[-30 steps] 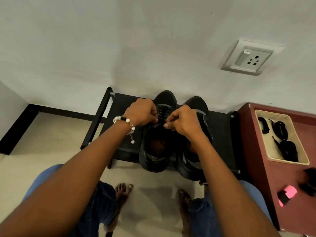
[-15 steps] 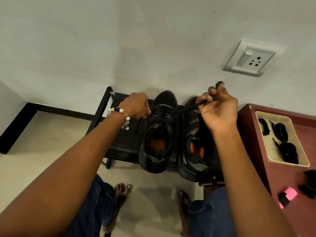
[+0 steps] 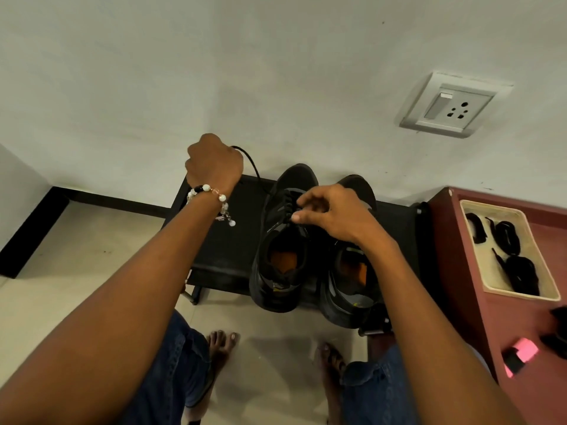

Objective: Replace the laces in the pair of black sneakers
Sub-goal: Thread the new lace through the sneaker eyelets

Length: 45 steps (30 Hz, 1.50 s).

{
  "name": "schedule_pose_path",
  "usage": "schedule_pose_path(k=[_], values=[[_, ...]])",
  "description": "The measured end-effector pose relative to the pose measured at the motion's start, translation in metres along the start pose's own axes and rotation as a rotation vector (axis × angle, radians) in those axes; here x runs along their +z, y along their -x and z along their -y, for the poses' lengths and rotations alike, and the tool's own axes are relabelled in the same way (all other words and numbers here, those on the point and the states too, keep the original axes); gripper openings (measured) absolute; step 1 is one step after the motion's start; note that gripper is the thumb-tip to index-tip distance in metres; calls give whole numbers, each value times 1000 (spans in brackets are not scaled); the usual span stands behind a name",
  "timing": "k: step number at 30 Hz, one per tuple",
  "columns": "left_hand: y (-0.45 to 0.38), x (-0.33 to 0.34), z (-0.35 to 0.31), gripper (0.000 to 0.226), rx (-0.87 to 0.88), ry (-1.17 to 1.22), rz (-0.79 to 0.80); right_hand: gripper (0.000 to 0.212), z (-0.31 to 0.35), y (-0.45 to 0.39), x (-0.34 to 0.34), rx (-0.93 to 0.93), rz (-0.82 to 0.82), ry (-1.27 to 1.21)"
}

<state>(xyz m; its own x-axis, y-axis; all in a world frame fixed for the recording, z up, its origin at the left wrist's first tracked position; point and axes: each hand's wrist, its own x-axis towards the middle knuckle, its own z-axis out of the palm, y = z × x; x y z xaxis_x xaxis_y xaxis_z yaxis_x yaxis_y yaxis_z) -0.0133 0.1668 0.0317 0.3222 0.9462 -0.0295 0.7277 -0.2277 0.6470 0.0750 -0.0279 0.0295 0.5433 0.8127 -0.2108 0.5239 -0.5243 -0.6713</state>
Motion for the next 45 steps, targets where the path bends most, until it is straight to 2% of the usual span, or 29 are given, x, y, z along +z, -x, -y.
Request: schedule_pose_path(k=[2,4,7,9,11,13,17,19,21,24,26,29,34,36,37,39,41,45], values=[[3,0,3,37,83,-151,74,39,-3,-1,4,35,71,97],[10,1,0,38,278,-183,197,35,-4,-3,7,57,77,166],[27,2,-10,27,518,-110,619,20,-5,-4,7,42,42,195],[36,5,-12,29,603,-246,770,11,-6,-5,8,43,9,188],[39,8,-11,27,635,-335,772,6,-7,-6,10,62,-16,158],[42,10,-9,25,642,-351,703,6,-8,-7,13,75,-27,138],[48,12,-10,19,733,-386,593,18,-7,-6,11,24,-46,112],[49,12,-11,11,771,-406,584,25,-4,-5,11,-2,-31,90],[47,13,-11,13,797,-441,591,27,-2,-5,17,-1,-33,110],[43,19,-7,14,808,-496,677,26,-3,-6,23,14,-65,121],[41,20,-3,17,760,-473,780,22,-3,-6,23,13,-81,106],[41,17,-1,20,588,-346,920,21,-2,-4,24,24,-114,78],[47,15,3,27,292,-146,965,24,-1,0,30,37,-172,40],[49,14,5,24,206,-62,890,24,-1,2,33,35,-189,54],[50,13,6,21,226,-50,813,24,-1,2,34,33,-194,66],[49,13,8,14,374,-89,693,23,0,3,36,32,-209,87],[52,11,10,19,491,-143,678,17,2,3,39,35,-235,89],[60,12,7,18,521,-204,567,12,3,3,41,59,-277,57]])
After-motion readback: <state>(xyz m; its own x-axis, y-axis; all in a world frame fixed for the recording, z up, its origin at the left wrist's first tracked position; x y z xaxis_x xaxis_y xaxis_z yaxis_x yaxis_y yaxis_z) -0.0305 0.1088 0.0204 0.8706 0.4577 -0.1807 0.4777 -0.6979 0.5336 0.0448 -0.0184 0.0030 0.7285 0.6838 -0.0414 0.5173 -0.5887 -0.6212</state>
